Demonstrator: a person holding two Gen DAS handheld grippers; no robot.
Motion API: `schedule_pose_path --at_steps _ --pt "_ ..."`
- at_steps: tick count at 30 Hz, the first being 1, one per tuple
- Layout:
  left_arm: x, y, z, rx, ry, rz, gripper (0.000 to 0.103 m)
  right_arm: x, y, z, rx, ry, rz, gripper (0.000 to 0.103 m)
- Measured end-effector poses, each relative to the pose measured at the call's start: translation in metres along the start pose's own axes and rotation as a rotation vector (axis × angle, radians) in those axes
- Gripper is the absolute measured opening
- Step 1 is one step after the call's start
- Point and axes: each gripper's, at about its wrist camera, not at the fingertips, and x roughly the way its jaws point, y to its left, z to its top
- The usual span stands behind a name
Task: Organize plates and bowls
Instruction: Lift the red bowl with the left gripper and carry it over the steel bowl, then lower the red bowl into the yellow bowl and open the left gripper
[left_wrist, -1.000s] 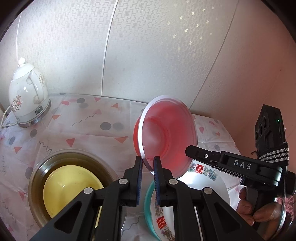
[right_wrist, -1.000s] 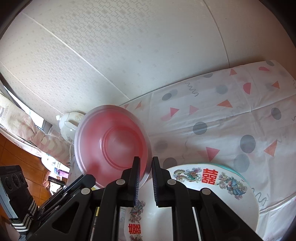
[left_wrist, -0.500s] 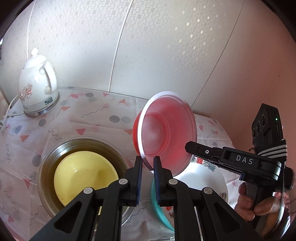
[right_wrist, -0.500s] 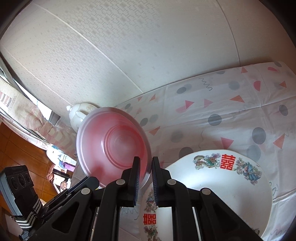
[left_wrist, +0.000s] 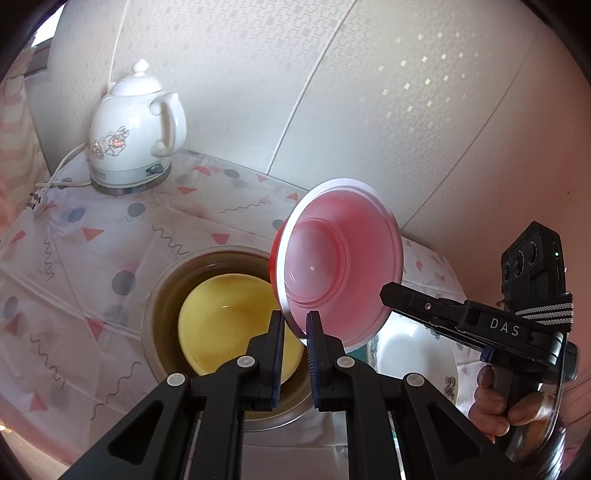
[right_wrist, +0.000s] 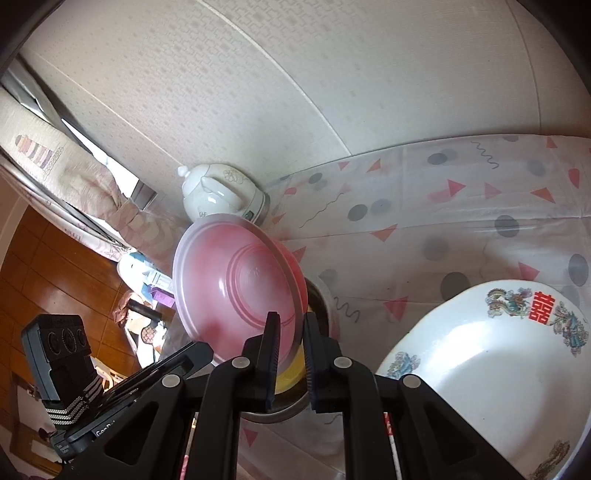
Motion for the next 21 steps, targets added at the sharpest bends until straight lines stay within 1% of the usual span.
schedule_pose_path --at_steps 4,9,16,21 --pt "-0.006 0.017 -0.005 -0.038 0.001 0.027 0.012 0.013 0.014 -0.004 -0.033 0.034 0.007 0.012" --pt "-0.008 0.035 -0.016 -0.084 0.025 0.043 0.012 0.029 0.02 -0.012 -0.042 0.086 0.01 0.012" --pt "-0.004 0.047 -0.021 -0.131 0.053 0.054 0.012 0.044 0.022 -0.02 -0.037 0.14 0.004 0.013" --pt "0.001 0.054 -0.023 -0.158 0.087 0.059 0.012 0.051 0.02 -0.024 -0.026 0.169 -0.001 0.015"
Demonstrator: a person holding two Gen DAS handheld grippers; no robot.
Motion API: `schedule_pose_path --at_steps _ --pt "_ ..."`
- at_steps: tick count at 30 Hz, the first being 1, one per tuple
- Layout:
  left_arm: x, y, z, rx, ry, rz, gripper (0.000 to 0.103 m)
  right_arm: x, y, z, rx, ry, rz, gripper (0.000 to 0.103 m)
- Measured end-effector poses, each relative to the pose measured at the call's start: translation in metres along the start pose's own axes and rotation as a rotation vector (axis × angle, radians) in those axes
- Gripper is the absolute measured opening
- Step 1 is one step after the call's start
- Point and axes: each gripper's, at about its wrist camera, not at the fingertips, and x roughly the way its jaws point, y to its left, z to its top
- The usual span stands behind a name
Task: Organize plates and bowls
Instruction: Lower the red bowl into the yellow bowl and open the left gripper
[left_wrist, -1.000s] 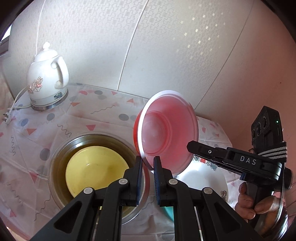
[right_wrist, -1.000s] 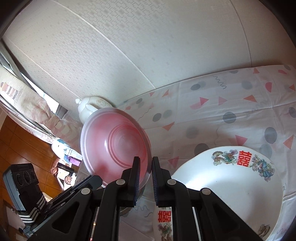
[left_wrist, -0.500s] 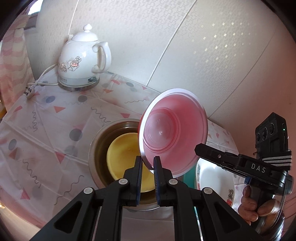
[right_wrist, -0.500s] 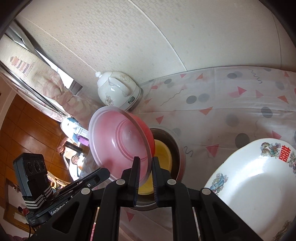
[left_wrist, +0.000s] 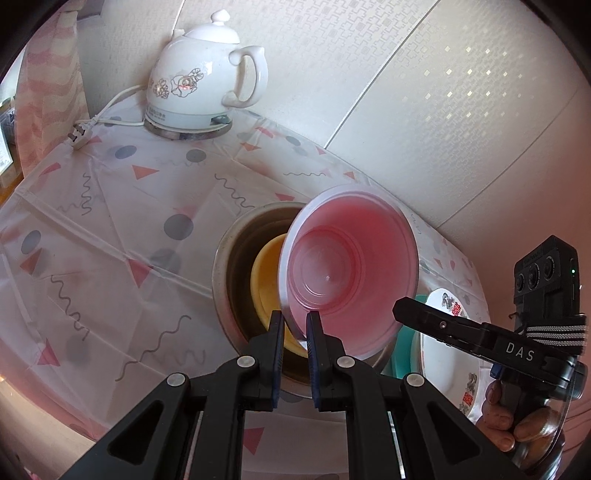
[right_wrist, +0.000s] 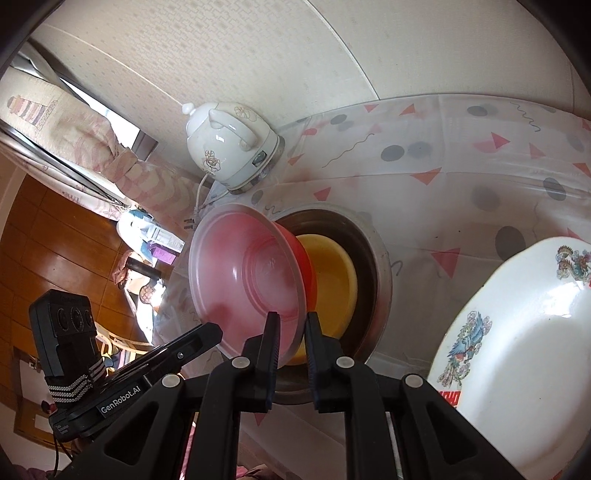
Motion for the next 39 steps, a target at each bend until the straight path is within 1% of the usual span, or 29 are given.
schedule_pose_path --at_steps 5,7,13,16,18,19,22,24,29,33,39 --pt "0.012 0.007 -0.003 -0.024 0.033 0.019 0.012 0.012 -0.004 -0.001 0.008 0.032 -0.03 0.015" --pt "0.016 0.008 -0.003 -0.031 0.05 0.033 0.012 0.015 -0.006 -0.003 0.01 0.041 -0.051 0.018" --pt "0.021 0.01 -0.001 -0.03 0.053 0.063 0.012 0.016 -0.005 -0.003 -0.022 0.026 -0.096 0.02" --pt "0.021 0.009 0.0 -0.028 0.051 0.071 0.012 0.015 -0.005 -0.002 -0.036 0.011 -0.119 0.02" --pt "0.022 0.008 0.001 -0.023 0.05 0.082 0.012 0.016 -0.004 -0.002 -0.068 0.0 -0.157 0.017" --pt "0.024 0.008 0.002 -0.02 0.049 0.087 0.014 0.017 -0.003 -0.002 -0.081 -0.004 -0.176 0.015" --pt "0.027 0.008 0.006 -0.028 0.057 0.095 0.014 0.018 -0.004 0.0 -0.081 -0.013 -0.175 0.012" --pt "0.025 0.004 0.008 -0.018 0.051 0.109 0.014 0.018 0.0 0.001 -0.103 -0.011 -0.191 0.012" --pt "0.022 0.006 0.011 -0.024 0.036 0.115 0.014 0.014 -0.004 0.002 -0.074 -0.01 -0.152 0.012" --pt "0.022 0.008 0.009 -0.024 0.031 0.121 0.015 0.017 -0.007 0.0 -0.069 -0.006 -0.159 0.013" --pt "0.023 -0.001 0.007 0.025 0.018 0.157 0.016 0.021 -0.001 -0.002 -0.109 -0.019 -0.193 0.012"
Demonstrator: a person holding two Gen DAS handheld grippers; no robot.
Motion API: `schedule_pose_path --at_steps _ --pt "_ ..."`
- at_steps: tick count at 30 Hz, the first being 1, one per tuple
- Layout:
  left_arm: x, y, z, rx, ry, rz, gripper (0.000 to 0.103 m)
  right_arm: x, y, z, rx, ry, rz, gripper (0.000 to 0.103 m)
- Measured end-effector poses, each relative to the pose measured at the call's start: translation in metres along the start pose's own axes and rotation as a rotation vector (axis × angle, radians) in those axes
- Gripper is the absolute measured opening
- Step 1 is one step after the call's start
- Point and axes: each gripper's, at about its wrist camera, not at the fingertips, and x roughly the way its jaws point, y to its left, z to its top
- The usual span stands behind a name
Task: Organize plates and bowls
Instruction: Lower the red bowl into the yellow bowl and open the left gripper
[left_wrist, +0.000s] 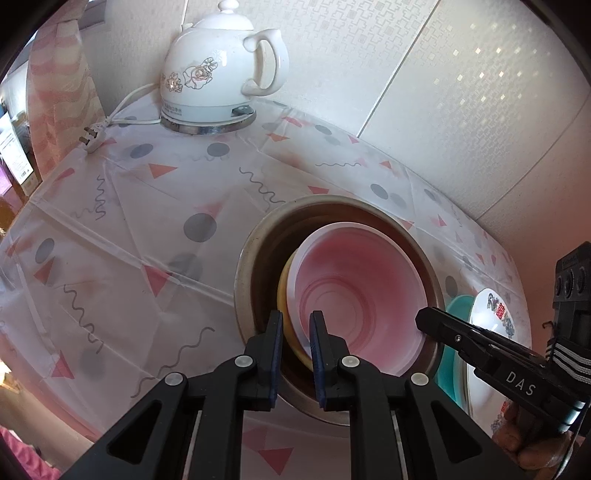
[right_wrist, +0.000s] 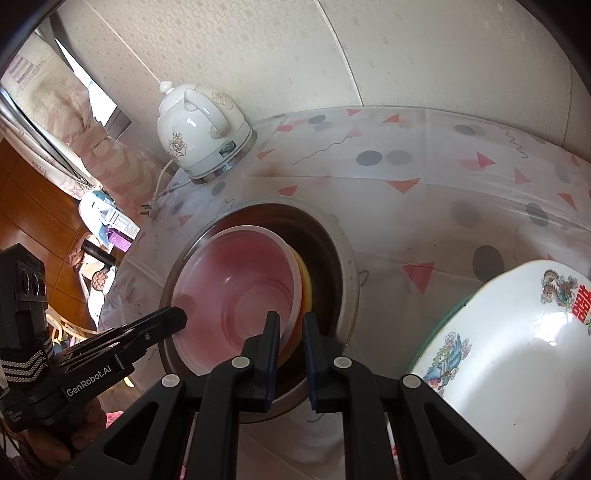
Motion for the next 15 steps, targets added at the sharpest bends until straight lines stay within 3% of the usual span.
schedule_pose_path --at_steps 15 --pt "-0.006 -0.0052 -0.0065 0.047 -0.025 0.044 0.016 -0.0002 0.0021 -0.0049 -0.013 0.004 -0.005 0.015"
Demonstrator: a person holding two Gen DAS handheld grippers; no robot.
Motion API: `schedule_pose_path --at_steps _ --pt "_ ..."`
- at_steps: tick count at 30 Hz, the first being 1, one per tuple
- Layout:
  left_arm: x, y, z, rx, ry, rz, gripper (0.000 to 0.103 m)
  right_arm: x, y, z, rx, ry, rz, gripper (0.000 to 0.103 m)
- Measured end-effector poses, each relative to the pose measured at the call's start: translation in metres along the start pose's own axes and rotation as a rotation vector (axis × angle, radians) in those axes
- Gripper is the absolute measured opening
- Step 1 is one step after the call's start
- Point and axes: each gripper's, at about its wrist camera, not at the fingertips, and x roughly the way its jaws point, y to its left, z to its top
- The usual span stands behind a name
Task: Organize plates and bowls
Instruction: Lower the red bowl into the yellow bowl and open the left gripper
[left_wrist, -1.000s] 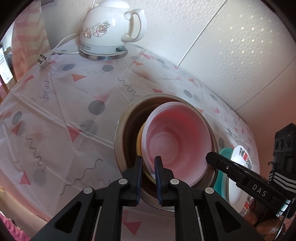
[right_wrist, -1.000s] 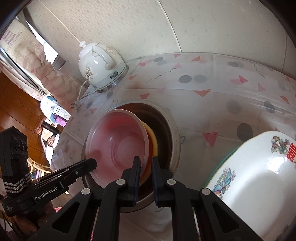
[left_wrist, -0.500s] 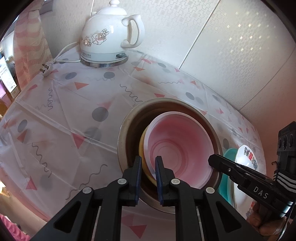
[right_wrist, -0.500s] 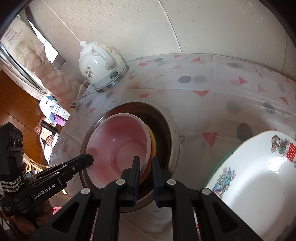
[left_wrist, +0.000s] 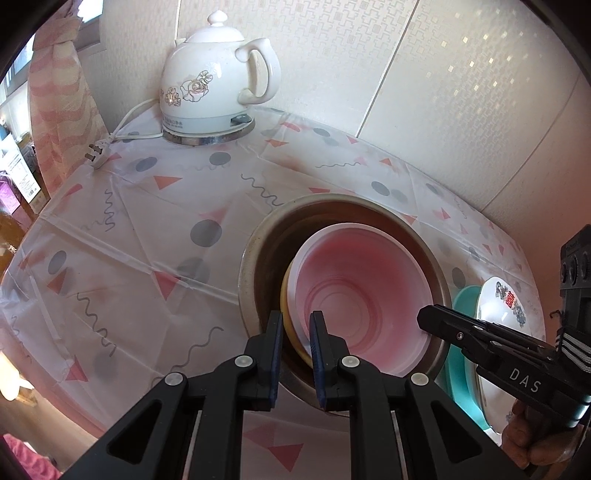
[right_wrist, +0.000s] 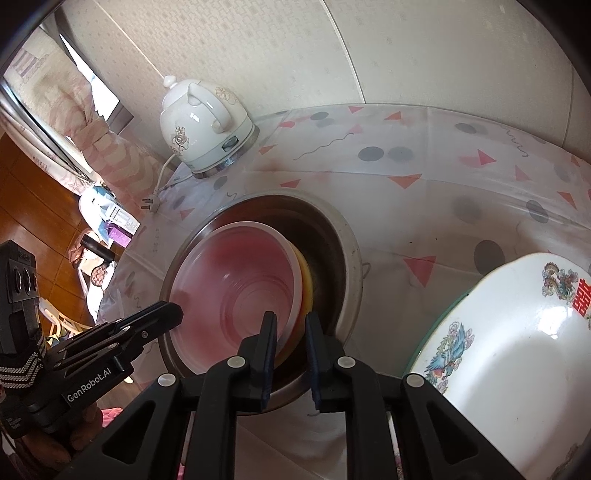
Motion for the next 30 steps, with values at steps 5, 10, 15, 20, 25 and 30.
schedule_pose_path --at_steps 5,10,15,20,25,30 --pt "-0.005 0.001 -0.002 0.006 -0.018 0.009 0.016 -0.005 -0.001 -0.001 0.01 -0.01 0.004 0.018" --pt "-0.008 0.005 -0.002 0.0 -0.025 0.011 0.016 -0.01 -0.003 -0.002 0.023 -0.023 0.007 0.019" --pt "-0.012 0.006 -0.004 -0.003 -0.035 0.013 0.016 -0.017 -0.007 -0.002 0.043 -0.04 0.006 0.02" --pt "-0.016 0.008 -0.004 -0.008 -0.047 0.01 0.016 -0.023 -0.014 -0.003 0.066 -0.055 0.001 0.02" --pt "-0.022 0.01 -0.005 -0.016 -0.062 0.011 0.017 -0.026 -0.023 -0.005 0.093 -0.061 -0.009 0.02" --pt "-0.026 0.017 -0.005 -0.036 -0.067 0.004 0.017 -0.026 -0.027 -0.006 0.1 -0.056 -0.018 0.023"
